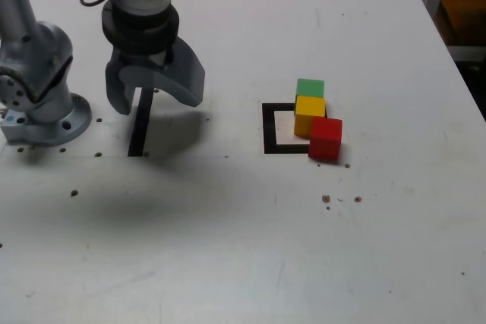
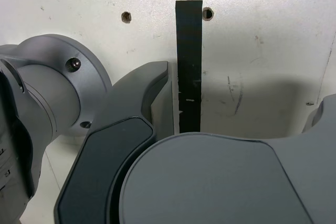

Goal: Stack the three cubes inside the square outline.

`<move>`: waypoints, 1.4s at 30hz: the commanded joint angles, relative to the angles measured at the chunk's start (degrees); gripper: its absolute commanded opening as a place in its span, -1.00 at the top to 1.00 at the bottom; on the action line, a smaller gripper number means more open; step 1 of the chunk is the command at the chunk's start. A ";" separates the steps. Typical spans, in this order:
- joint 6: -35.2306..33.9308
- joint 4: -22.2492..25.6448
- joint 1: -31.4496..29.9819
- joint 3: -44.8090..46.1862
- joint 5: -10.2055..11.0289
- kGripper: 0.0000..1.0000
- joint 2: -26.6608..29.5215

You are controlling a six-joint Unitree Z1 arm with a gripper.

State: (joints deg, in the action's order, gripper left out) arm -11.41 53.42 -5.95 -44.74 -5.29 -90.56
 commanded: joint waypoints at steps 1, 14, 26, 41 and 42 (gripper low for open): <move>0.07 0.43 0.06 0.12 -0.23 -1.00 0.40; 0.92 1.54 0.52 -0.31 -2.02 -1.00 1.63; 0.10 10.58 -1.63 -21.03 -0.81 -0.98 -0.11; 0.10 21.46 -9.42 -54.35 1.42 -0.99 -21.77; 0.37 21.63 -9.43 -55.45 1.43 -0.99 -22.85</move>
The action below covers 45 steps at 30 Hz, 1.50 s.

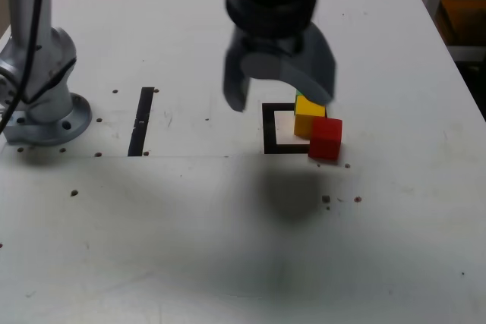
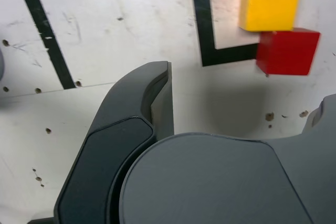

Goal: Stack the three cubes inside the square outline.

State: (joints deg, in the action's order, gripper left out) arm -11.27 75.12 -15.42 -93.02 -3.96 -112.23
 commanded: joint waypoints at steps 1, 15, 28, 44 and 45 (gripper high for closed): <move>0.45 0.04 0.04 -7.88 0.12 -0.99 -1.88; 3.13 3.18 1.28 -14.20 -0.51 -0.97 -11.70; 4.70 1.90 3.01 -11.39 -0.74 -0.81 -14.48; 5.47 -0.63 3.14 -12.69 1.54 -0.63 -18.18; 5.47 -0.65 3.17 -12.71 1.72 -0.60 -18.27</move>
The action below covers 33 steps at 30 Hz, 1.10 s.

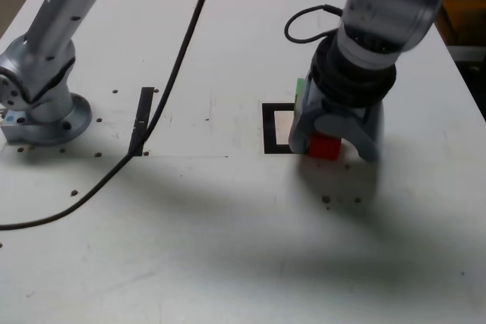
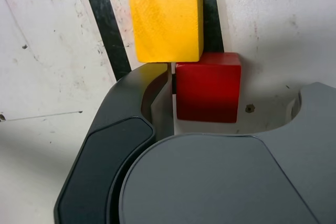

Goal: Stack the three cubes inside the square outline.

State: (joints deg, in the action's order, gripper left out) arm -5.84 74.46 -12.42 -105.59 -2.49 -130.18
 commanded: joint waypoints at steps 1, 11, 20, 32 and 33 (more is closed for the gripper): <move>0.04 0.01 0.20 -0.15 0.46 -0.56 -0.37; -0.39 -0.01 0.37 -0.73 1.09 0.03 -0.69; -0.58 2.04 0.96 -2.41 0.69 0.22 -1.71; -0.95 4.74 0.92 -4.42 -0.50 0.58 -0.88; -1.17 5.73 0.78 -4.94 -0.71 0.58 -0.48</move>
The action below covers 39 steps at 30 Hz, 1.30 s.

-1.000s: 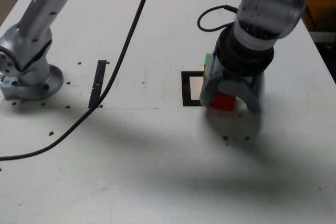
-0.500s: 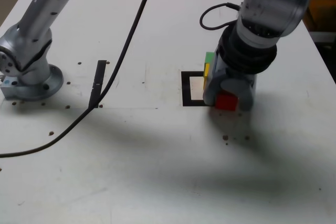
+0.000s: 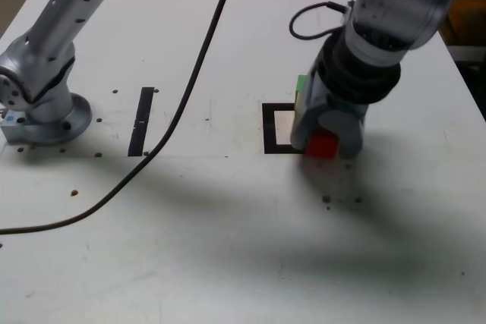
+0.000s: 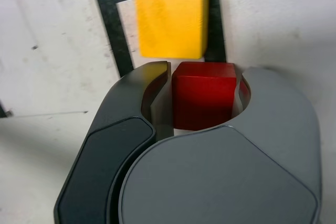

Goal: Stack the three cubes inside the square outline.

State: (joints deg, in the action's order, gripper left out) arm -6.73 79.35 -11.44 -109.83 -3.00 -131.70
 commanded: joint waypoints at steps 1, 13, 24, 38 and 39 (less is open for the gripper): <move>-0.54 1.86 -0.39 -1.22 -0.35 0.58 1.55; -3.86 8.72 -0.78 8.61 -0.02 0.58 15.85; -2.54 -1.27 3.87 22.53 -0.31 0.58 15.58; -1.13 -3.85 4.06 19.99 -0.67 0.58 10.24; -0.98 -4.09 4.06 19.77 -0.66 0.58 9.82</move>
State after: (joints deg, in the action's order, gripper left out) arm -7.91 75.51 -7.42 -89.70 -3.59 -121.17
